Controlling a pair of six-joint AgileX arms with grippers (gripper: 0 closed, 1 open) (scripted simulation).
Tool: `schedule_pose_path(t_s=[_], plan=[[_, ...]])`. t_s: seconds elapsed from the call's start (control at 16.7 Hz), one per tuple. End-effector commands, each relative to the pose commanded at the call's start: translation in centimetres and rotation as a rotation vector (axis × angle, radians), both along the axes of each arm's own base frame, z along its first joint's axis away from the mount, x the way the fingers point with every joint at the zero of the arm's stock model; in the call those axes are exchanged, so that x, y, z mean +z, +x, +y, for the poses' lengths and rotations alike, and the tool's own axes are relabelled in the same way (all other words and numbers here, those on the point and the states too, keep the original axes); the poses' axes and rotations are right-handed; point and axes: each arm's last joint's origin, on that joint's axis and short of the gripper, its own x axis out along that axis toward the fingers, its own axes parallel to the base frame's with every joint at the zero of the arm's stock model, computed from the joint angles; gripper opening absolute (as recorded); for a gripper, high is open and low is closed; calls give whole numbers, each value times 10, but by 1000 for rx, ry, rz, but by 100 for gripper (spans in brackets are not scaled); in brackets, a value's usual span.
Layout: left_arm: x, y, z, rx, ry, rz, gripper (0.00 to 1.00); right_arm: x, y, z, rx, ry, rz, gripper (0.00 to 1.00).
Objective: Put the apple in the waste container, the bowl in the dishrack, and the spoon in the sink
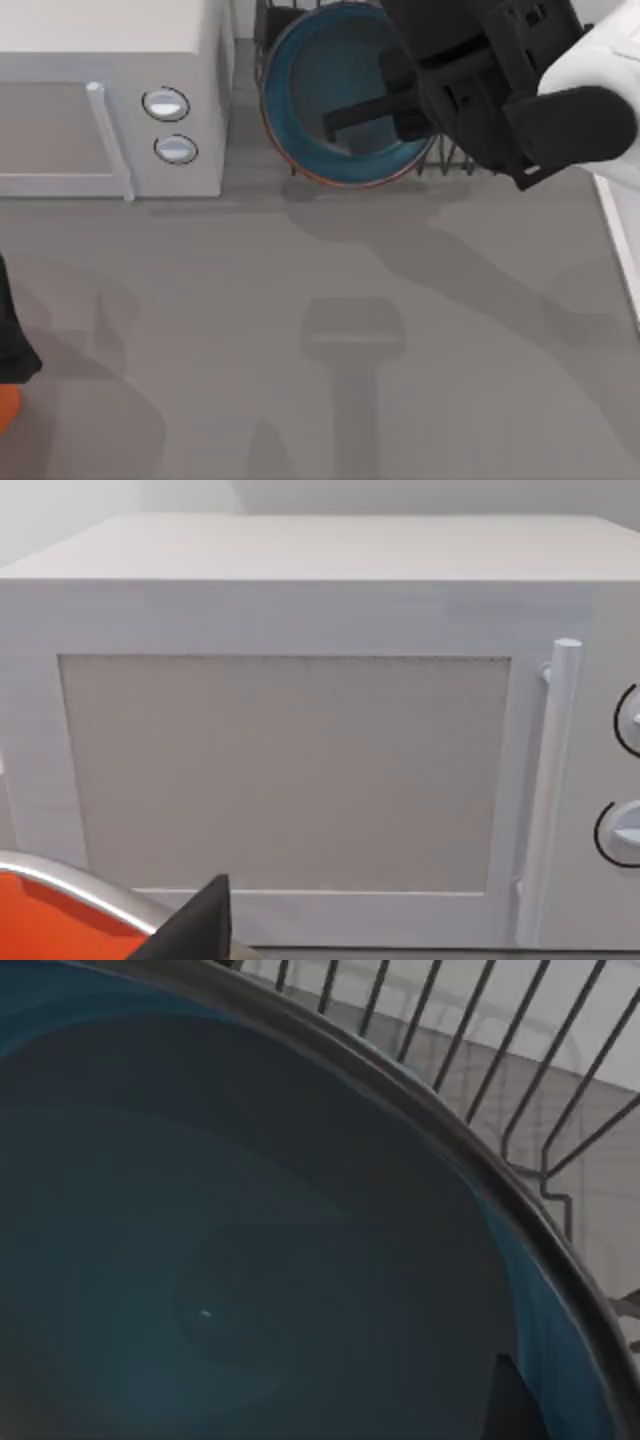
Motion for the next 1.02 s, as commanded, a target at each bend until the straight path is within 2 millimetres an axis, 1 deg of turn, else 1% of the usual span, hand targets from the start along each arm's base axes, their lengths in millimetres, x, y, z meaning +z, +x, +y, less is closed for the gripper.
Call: schedule_pose_path(t_s=[0.12, 0.24, 0.36, 0.48, 0.6, 0.78, 0.9, 1.02], plan=[[0, 0, 0, 0, 0, 0, 100, 28, -16, 14, -15, 47, -205, 0], [0, 0, 0, 0, 0, 0, 100, 57, -35, 20, -53, 111, -368, 0], [0, 0, 0, 0, 0, 0, 100, 81, -53, 21, -100, 174, -480, 0], [0, 0, 0, 0, 0, 0, 100, 97, -67, 19, -135, 222, -541, 0], [0, 0, 0, 0, 0, 0, 100, 104, -72, 17, -148, 242, -562, 0], [0, 0, 0, 0, 0, 0, 100, 104, -72, 17, -148, 242, -562, 0], [0, 0, 0, 0, 0, 0, 100, 102, -70, 18, -151, 238, -559, 0], [0, 0, 0, 0, 0, 0, 100, 94, -59, 24, -151, 237, -559, 0]])
